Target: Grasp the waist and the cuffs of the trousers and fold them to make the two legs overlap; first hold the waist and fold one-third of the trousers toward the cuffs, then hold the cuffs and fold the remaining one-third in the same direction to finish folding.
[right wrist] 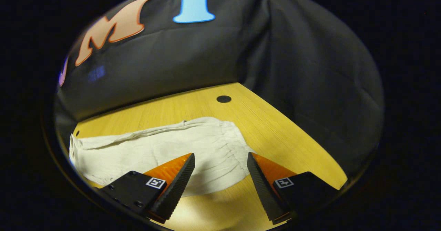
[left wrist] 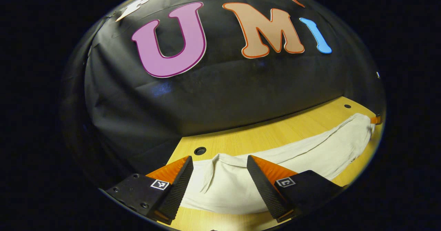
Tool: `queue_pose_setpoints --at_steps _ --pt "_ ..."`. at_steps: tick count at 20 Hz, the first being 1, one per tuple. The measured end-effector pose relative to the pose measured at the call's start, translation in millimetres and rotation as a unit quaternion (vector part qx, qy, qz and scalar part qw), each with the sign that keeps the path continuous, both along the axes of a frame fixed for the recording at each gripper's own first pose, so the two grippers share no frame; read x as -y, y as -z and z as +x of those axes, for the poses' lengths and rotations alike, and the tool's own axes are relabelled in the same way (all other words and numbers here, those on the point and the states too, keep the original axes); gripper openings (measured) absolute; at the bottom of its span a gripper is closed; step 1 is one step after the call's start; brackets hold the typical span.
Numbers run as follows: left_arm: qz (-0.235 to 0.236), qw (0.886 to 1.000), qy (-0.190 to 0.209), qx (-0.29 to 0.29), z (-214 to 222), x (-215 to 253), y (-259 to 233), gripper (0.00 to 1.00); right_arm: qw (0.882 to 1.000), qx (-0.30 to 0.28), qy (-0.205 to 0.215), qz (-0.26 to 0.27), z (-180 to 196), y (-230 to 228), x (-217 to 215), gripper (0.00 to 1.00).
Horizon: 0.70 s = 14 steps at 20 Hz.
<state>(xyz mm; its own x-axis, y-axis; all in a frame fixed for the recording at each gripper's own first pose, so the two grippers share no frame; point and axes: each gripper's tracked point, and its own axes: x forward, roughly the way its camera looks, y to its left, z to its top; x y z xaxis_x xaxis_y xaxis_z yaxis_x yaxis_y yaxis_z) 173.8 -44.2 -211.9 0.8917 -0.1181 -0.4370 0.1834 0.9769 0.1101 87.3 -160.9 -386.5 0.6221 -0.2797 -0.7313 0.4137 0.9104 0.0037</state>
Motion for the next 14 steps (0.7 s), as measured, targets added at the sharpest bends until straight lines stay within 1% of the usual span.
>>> queue_pose_setpoints --at_steps 3,4,5,6,7,8,9,11,12,13,14 --pt "-0.021 0.999 -0.018 -0.016 -13.8 -4.0 4.3 0.96 0.997 -0.015 0.064 0.05 -9.7 8.0 -1.3 0.97" --pt "-0.025 0.999 -0.022 -0.02 -16.9 -6.1 5.0 0.96 0.995 -0.019 0.079 0.065 -12.2 12.5 -1.4 0.93" --pt "-0.026 0.999 -0.026 -0.022 -17.9 -8.6 6.3 0.96 0.993 -0.028 0.094 0.073 -14.8 15.3 -1.0 0.93" --pt "-0.027 0.999 -0.03 -0.025 -20.6 -12.4 7.9 0.92 0.99 -0.038 0.109 0.08 -16.4 18.9 -2.4 0.92" --pt "-0.027 0.999 -0.035 -0.027 -22.6 -16.3 8.7 0.92 0.987 -0.047 0.122 0.092 -17.9 21.4 -6.3 0.97" --pt "-0.029 0.998 -0.038 -0.031 -25.2 -18.0 9.5 0.96 0.987 -0.034 0.134 0.086 -11.8 19.3 -2.1 0.93" --pt "-0.031 0.998 -0.042 -0.035 -27.9 -20.8 10.5 0.96 0.984 -0.04 0.142 0.096 -9.6 22.2 -2.0 0.96" --pt "-0.033 0.997 -0.047 -0.041 -31.5 -24.9 13.3 0.97 0.981 -0.05 0.169 0.087 -14.8 24.9 5.3 0.83" --pt "-0.033 0.997 -0.05 -0.043 -32.8 -26.9 14.4 0.97 0.978 -0.052 0.18 0.09 -19.0 22.5 7.8 0.73" --pt "-0.036 0.997 -0.051 -0.044 -34.2 -27.7 13.2 0.97 0.976 -0.053 0.184 0.104 -16.5 25.7 4.4 0.51" --pt "-0.037 0.997 -0.052 -0.042 -34.1 -27.6 13.0 0.97 0.973 -0.063 0.187 0.122 -19.0 24.1 0.7 0.43"
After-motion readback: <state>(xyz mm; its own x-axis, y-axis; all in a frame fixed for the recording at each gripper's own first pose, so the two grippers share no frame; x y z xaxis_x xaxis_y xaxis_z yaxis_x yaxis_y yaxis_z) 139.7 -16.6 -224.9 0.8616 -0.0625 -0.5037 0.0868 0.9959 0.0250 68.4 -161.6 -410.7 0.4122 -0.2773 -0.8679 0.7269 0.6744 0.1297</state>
